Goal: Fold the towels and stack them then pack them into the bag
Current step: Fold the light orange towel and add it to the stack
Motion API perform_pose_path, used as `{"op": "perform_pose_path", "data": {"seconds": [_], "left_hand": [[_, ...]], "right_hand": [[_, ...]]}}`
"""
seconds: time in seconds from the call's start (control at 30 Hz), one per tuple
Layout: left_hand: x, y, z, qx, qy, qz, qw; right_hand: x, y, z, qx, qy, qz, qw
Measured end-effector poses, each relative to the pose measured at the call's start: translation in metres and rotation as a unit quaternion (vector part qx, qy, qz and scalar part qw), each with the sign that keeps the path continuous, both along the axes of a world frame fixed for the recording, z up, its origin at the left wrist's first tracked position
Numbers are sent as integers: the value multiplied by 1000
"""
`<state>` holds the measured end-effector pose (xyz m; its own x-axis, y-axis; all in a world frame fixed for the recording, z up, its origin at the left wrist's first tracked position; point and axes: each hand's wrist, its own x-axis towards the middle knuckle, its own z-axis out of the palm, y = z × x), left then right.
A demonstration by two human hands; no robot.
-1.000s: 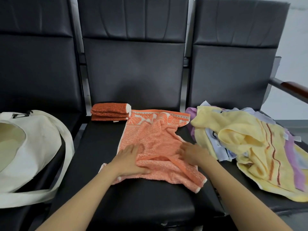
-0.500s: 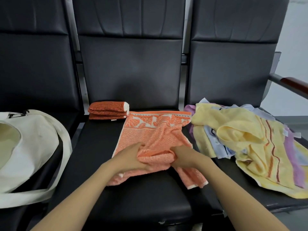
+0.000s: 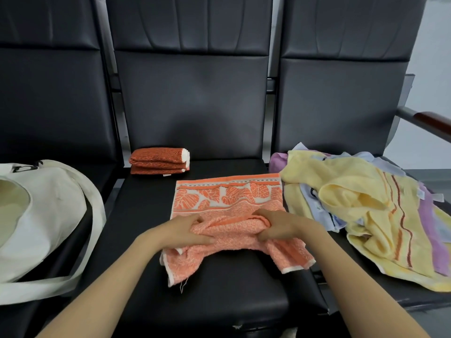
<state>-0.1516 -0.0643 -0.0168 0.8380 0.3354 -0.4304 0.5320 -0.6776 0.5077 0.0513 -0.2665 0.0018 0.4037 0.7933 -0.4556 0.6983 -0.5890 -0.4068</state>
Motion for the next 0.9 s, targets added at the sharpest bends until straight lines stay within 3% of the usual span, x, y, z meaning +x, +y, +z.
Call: {"op": "perform_pose_path", "data": {"seconds": [0.13, 0.43, 0.7, 0.8, 0.9], "left_hand": [[1, 3, -3, 87, -37, -35, 995], [-7, 14, 8, -5, -18, 29, 999], [-12, 25, 4, 92, -148, 64, 983], [-4, 8, 8, 48, -217, 8, 975], [2, -5, 1, 28, -174, -54, 983]], "right_hand": [[2, 0, 0, 9, -67, 24, 997], [5, 2, 3, 23, 23, 10, 999], [9, 0, 7, 127, 16, -19, 992], [0, 4, 12, 154, 60, -63, 984], [-1, 13, 5, 107, -12, 42, 993]]}}
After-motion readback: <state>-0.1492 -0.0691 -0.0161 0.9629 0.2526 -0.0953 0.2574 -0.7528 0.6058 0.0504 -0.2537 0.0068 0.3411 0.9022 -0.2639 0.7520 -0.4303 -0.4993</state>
